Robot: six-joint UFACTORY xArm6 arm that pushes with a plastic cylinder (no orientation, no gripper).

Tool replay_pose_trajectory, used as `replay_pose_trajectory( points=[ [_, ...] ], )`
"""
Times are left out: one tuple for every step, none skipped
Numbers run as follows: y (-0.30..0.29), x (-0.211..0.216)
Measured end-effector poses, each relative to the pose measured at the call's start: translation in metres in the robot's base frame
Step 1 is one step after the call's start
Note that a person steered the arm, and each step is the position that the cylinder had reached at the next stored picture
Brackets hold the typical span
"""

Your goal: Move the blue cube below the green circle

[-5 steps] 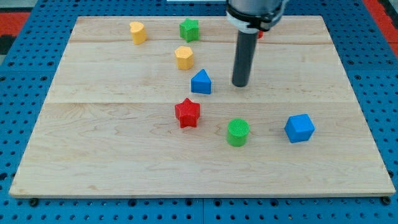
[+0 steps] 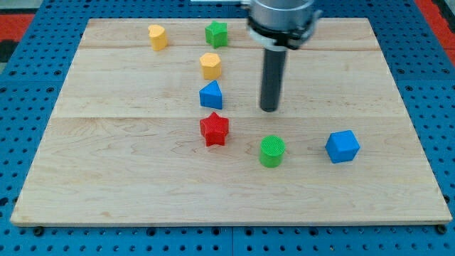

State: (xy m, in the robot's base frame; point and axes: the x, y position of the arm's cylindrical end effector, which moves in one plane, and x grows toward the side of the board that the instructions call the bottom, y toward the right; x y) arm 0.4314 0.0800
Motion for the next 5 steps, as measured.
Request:
replay_pose_trajectory(
  points=[
    [0.019, 0.04],
    [0.007, 0.077],
    [-0.017, 0.098],
    [-0.006, 0.106],
    [-0.037, 0.106]
  ],
)
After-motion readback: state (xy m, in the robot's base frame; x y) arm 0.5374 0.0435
